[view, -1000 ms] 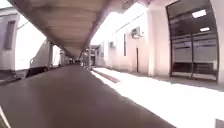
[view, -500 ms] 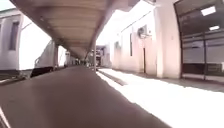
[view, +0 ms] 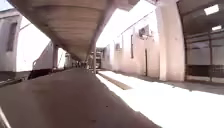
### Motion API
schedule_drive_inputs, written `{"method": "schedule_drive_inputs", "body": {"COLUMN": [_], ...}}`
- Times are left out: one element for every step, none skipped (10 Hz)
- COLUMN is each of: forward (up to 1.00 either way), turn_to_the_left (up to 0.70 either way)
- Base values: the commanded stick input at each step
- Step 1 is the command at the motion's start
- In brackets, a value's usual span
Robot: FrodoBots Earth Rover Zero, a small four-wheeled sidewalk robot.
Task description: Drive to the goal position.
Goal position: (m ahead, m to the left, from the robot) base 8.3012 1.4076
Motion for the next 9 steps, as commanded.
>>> {"method": "schedule_drive_inputs", "body": {"forward": [0.5, 0.5, 0.5, 0.5, 0.35, 0.12, 0.0, 0.0, 0.0], "turn_to_the_left": [0.5, 0.5, 0.5, 0.5, 0.0, 0.0, 0.13, 0.38, 0.5]}}
